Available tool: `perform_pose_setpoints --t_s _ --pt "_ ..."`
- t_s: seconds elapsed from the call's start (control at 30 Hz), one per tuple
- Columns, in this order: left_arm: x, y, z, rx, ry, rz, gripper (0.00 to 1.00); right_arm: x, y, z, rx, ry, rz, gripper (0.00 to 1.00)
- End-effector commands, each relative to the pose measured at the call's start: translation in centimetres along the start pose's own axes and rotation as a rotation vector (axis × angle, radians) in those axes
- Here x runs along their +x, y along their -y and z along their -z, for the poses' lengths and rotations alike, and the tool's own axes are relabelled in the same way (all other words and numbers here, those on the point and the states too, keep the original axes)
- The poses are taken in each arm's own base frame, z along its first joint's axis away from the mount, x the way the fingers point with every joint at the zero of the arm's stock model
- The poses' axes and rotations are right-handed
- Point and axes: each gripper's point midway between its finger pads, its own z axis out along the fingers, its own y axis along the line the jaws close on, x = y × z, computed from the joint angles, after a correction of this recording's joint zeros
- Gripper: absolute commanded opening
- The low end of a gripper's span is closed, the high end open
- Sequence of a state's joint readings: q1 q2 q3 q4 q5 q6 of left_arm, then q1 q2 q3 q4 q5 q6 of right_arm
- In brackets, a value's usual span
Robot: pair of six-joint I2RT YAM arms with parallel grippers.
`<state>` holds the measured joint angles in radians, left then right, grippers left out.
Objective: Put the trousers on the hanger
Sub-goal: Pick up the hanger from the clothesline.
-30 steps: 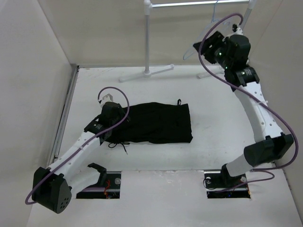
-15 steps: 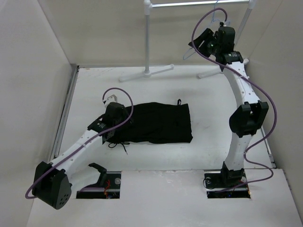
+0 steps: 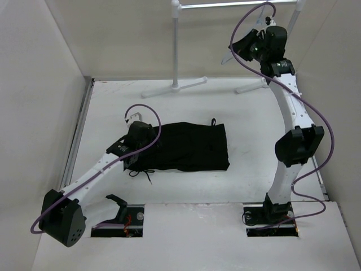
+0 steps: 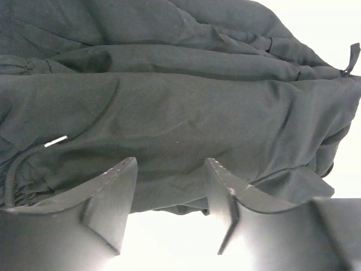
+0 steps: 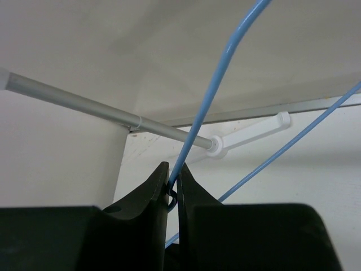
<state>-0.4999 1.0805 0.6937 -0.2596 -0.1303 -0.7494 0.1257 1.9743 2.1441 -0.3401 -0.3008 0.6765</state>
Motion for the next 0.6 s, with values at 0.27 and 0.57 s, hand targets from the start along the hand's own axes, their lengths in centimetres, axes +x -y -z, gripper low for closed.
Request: perform_pose_setpoints --t_s 0.27,0.57 --pt "-8.7 8.5 4.1 0.213 0.171 0.034 0.59 -0.4 -4.5 7.1 -0.102 0.046 0.158 0.10" --pt "-13.4 18.4 7.6 0.459 0.209 -0.005 0.61 7.5 -3.0 12.4 -0.069 -0.078 0.207 0.09"
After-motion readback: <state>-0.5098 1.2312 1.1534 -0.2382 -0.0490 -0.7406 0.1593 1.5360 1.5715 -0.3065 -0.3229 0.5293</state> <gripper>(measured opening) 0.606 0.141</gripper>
